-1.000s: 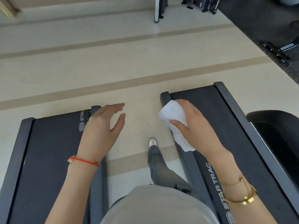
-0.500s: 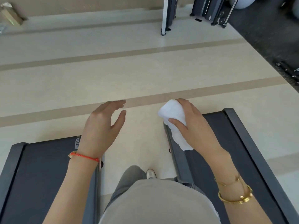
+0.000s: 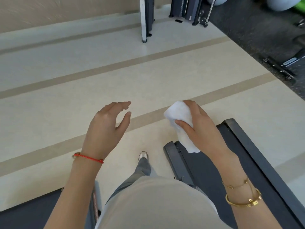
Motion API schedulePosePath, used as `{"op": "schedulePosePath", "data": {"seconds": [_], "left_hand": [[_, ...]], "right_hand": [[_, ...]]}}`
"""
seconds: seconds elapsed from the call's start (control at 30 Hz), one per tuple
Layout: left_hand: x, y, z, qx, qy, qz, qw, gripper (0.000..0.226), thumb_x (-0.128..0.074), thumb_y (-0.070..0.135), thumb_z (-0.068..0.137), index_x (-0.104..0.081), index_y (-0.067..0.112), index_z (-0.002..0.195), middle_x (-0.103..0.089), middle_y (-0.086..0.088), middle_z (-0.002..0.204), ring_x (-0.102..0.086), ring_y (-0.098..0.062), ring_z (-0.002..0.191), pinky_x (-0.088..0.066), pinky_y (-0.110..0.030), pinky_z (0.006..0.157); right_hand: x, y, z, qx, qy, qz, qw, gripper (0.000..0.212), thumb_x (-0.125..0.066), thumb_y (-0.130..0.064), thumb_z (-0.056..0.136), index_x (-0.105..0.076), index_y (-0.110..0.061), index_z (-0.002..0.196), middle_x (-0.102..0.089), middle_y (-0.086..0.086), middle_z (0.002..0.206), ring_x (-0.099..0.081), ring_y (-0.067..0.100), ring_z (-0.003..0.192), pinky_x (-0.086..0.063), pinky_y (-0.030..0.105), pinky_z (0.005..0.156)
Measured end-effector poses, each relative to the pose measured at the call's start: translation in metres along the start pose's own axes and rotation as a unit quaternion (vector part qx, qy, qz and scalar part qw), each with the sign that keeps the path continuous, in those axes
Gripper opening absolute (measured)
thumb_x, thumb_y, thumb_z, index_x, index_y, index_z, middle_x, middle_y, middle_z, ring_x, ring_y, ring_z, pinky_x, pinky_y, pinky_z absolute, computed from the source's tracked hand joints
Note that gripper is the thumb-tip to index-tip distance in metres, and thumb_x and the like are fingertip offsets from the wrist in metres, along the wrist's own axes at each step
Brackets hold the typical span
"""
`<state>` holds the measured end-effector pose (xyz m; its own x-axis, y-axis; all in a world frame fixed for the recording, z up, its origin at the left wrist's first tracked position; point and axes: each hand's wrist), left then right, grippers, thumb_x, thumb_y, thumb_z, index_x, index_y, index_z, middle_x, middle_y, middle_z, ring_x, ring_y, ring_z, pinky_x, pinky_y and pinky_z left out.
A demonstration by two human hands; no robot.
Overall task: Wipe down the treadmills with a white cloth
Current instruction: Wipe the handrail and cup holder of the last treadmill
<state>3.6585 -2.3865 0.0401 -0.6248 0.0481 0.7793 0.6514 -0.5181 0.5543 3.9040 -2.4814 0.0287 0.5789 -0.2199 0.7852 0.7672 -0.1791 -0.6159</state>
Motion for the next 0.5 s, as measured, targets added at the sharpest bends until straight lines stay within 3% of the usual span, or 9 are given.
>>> {"op": "schedulePosePath", "data": {"seconds": [0.3,0.5], "left_hand": [[-0.032,-0.036,0.202,-0.106,-0.076,-0.020,0.991,0.027,-0.059,0.021,0.096,-0.065,0.017,0.123,-0.068,0.004,0.113,-0.064,-0.016,0.106,-0.050,-0.036,0.093],[-0.076,-0.034,0.307,-0.172,-0.142,-0.053,0.973,0.027,-0.059,0.022,0.096,-0.065,0.019,0.122,-0.068,0.006,0.113,-0.063,-0.013,0.107,-0.050,-0.035,0.095]], "right_hand": [[0.003,0.007,0.139,-0.098,0.086,-0.001,0.991,0.046,-0.054,-0.039,0.096,-0.038,-0.022,0.135,-0.053,-0.003,0.124,-0.052,0.017,0.106,-0.039,0.026,0.075],[0.017,0.026,0.197,-0.178,0.139,-0.012,0.974,0.047,-0.053,-0.041,0.095,-0.037,-0.023,0.137,-0.051,-0.005,0.129,-0.051,0.017,0.109,-0.046,0.032,0.077]]}}
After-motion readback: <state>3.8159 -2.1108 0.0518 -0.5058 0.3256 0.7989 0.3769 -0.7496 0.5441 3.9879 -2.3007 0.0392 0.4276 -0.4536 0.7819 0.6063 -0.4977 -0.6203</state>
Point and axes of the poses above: each hand's wrist, its own z-axis towards the middle knuckle, its own x-axis out of the back of the hand, y = z × x
